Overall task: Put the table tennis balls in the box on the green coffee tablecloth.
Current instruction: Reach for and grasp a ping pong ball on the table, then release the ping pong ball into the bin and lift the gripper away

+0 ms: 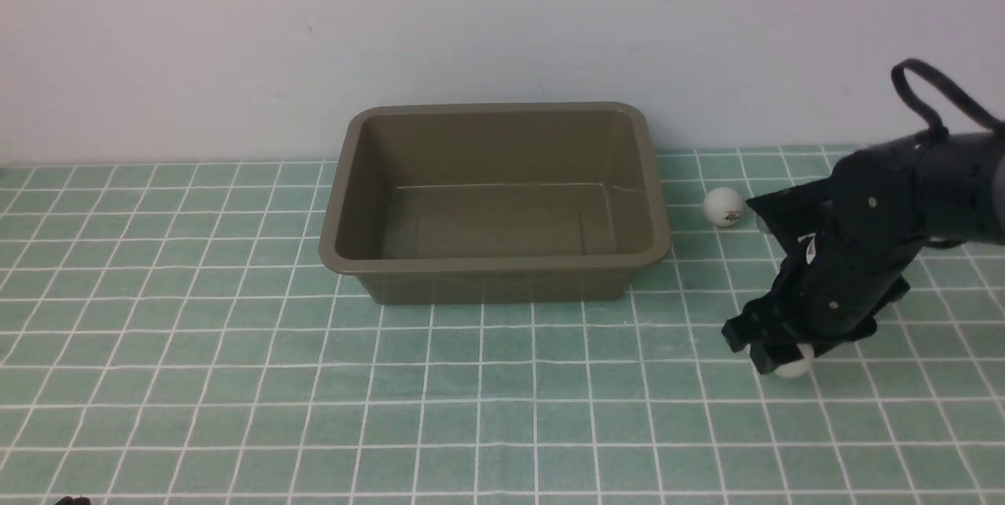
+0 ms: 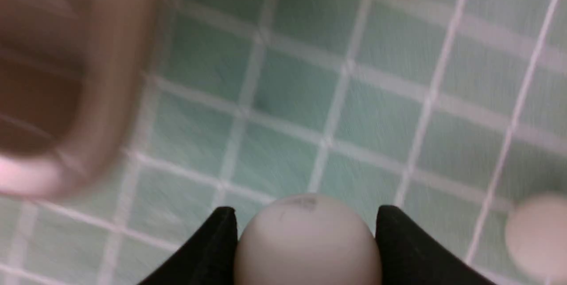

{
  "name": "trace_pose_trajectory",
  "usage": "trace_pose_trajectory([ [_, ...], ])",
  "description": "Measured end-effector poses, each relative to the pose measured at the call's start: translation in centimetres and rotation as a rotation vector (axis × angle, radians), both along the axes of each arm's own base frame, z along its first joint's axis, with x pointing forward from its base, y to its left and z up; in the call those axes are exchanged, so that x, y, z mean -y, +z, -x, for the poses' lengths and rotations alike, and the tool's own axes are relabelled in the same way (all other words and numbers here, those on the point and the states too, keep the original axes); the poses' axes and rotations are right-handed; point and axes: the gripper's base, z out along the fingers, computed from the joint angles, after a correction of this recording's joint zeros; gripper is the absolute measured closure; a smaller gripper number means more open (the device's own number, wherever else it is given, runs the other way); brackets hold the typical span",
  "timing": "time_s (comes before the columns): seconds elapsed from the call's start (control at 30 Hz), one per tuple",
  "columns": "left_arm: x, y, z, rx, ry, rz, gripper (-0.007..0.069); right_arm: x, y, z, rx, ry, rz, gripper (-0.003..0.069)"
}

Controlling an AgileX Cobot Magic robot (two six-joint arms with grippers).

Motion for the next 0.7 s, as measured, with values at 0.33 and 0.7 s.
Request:
trace_pose_trajectory([
  [0.33,0.0,0.0,0.0,0.000,0.000,0.000,0.0629,-6.5,3.6,-1.7,0.132,0.131,-0.099,0.0299],
  [0.7,0.0,0.0,0.0,0.000,0.000,0.000,0.0629,-11.3,0.5,-4.4,0.120,0.190,-0.115,0.0299],
])
